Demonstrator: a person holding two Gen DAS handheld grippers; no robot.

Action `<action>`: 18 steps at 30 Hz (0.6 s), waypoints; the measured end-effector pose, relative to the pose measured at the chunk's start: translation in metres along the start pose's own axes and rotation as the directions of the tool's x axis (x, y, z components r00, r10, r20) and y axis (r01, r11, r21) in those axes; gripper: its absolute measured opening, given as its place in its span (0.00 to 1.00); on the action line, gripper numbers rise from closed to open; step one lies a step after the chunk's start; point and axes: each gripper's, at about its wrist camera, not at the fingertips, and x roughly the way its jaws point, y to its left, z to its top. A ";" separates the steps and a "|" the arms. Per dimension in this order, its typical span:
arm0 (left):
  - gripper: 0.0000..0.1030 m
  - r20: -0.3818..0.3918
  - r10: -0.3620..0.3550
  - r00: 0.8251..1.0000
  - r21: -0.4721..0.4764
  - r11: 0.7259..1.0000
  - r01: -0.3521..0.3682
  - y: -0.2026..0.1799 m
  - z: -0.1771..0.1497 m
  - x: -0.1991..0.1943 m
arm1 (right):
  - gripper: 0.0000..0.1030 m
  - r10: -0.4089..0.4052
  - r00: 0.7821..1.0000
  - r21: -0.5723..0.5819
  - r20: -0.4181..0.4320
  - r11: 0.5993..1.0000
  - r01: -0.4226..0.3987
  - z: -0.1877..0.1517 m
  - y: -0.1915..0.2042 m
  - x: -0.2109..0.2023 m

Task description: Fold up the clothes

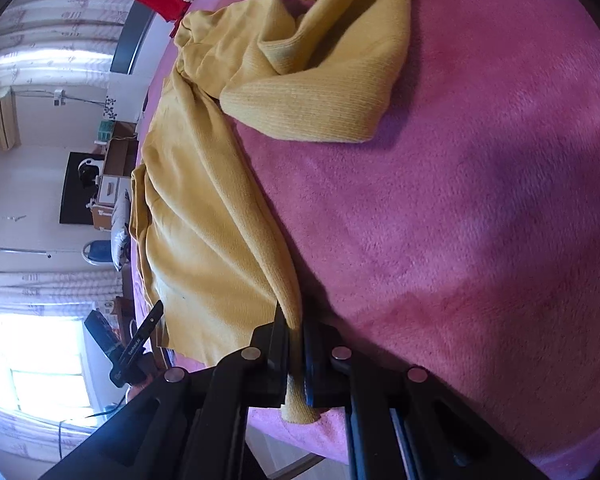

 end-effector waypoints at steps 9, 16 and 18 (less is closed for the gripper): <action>0.10 -0.027 -0.094 0.995 0.000 0.996 0.094 0.012 0.004 -0.016 | 0.03 0.010 1.000 0.038 0.004 0.999 -0.010 -0.001 -0.003 0.001; 0.10 -0.076 -0.125 0.989 0.038 0.991 0.129 0.026 -0.003 -0.058 | 0.05 -0.021 0.997 -0.122 -0.073 0.993 0.012 -0.006 0.042 -0.008; 0.09 -0.108 -0.100 0.989 0.041 0.994 0.105 0.034 -0.012 -0.067 | 0.04 -0.028 0.995 -0.150 -0.096 0.989 0.013 -0.011 0.049 -0.016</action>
